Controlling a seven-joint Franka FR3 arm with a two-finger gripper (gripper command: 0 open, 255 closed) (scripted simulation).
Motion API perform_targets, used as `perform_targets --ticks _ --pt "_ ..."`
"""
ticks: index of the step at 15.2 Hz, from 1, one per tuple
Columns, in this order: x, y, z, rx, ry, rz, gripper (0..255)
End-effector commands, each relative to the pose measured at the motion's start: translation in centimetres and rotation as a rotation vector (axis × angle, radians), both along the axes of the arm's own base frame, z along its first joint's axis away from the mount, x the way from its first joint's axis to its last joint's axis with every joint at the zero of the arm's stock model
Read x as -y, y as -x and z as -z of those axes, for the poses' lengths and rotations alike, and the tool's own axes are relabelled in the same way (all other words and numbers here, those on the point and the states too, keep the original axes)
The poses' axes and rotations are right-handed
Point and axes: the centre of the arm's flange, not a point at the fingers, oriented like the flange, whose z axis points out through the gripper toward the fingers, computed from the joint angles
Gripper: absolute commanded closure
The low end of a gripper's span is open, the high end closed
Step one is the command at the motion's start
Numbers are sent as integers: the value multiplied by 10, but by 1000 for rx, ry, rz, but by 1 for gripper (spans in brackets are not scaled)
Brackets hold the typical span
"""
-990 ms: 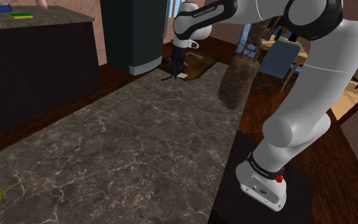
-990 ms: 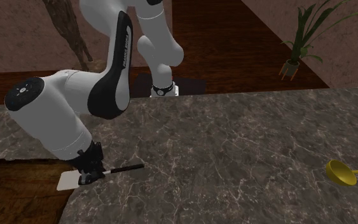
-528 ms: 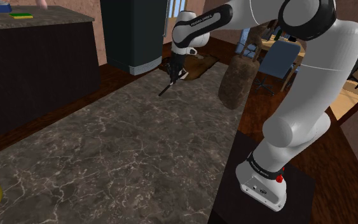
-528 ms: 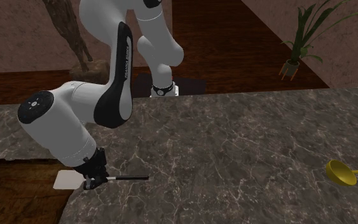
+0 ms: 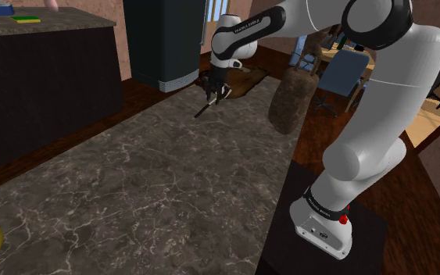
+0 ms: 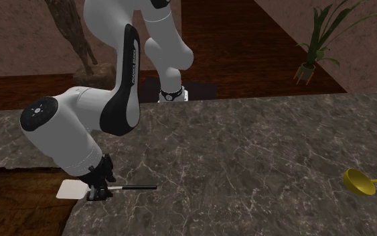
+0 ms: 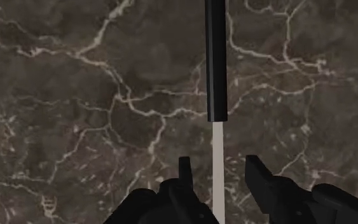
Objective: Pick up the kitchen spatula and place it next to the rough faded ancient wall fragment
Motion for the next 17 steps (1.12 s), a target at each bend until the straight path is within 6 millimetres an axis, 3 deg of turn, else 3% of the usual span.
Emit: perform_targets --ticks 1,5,9,17 --pt "0 0 1 -1 0 0 0" --pt "0 0 1 -1 0 0 0" --pt "3 -1 -49 -1 0 0 0" --pt "3 -1 -49 -1 0 0 0"
